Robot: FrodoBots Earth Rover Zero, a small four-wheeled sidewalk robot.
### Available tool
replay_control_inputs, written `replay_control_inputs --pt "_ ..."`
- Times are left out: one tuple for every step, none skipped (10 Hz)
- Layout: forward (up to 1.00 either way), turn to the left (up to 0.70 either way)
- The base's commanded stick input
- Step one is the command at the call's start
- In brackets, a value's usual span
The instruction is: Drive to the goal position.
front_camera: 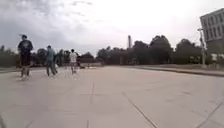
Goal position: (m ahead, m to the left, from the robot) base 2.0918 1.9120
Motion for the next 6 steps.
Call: replay_control_inputs --pt "0.70 0.00" --pt "0.70 0.00" --pt "0.70 -0.01" --pt "0.70 -0.03" --pt "0.70 -0.02" --pt "0.70 -0.01"
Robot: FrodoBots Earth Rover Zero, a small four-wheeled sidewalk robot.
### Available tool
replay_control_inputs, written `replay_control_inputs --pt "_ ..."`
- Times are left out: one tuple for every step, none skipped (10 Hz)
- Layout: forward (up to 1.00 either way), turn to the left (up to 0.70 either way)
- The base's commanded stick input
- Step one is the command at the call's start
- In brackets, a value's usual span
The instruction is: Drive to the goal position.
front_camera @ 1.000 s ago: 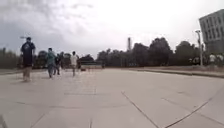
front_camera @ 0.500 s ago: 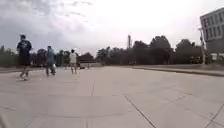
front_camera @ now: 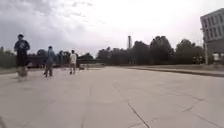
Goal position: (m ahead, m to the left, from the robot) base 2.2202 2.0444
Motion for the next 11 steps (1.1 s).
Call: replay_control_inputs --pt "0.70 0.00" --pt "0.70 0.00" --pt "0.70 0.00" --pt "0.70 0.00" --pt "0.70 0.00" --pt "0.70 0.00" --pt "0.70 0.00" --pt "0.70 0.00" --pt "0.70 0.00" --pt "0.70 0.00" --pt "0.70 0.00"
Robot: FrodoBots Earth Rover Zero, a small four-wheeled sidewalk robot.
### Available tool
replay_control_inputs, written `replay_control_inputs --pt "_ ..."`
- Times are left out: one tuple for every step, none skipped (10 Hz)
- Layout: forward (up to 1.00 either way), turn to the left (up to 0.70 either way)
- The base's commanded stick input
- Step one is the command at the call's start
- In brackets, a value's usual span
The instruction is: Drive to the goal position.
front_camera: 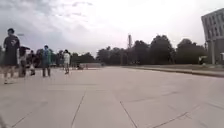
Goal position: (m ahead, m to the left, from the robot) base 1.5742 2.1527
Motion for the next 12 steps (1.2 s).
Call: replay_control_inputs --pt "0.70 0.00" --pt "0.70 0.00" --pt "0.70 0.00" --pt "0.70 0.00" --pt "0.70 0.00" --pt "0.70 0.00" --pt "0.70 0.00" --pt "0.70 0.00" --pt "0.70 0.00" --pt "0.70 0.00" --pt "0.70 0.00" --pt "0.70 0.00"
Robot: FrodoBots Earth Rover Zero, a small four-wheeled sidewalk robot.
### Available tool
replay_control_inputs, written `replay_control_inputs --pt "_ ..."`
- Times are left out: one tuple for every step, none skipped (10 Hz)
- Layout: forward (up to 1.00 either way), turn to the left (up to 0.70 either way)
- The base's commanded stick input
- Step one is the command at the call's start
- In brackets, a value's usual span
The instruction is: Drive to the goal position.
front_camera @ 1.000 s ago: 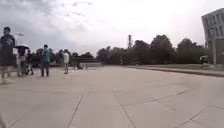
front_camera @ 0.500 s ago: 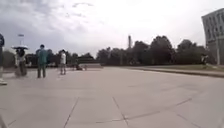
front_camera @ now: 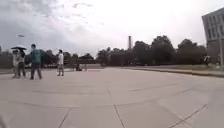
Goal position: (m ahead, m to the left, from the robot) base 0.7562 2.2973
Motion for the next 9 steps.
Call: replay_control_inputs --pt "0.70 0.10" --pt "0.70 0.23" --pt "0.70 0.34" --pt "0.70 0.07" --pt "0.70 0.01" --pt "0.70 0.00" --pt "0.70 0.00" --pt "0.70 0.00" --pt "0.70 0.00"
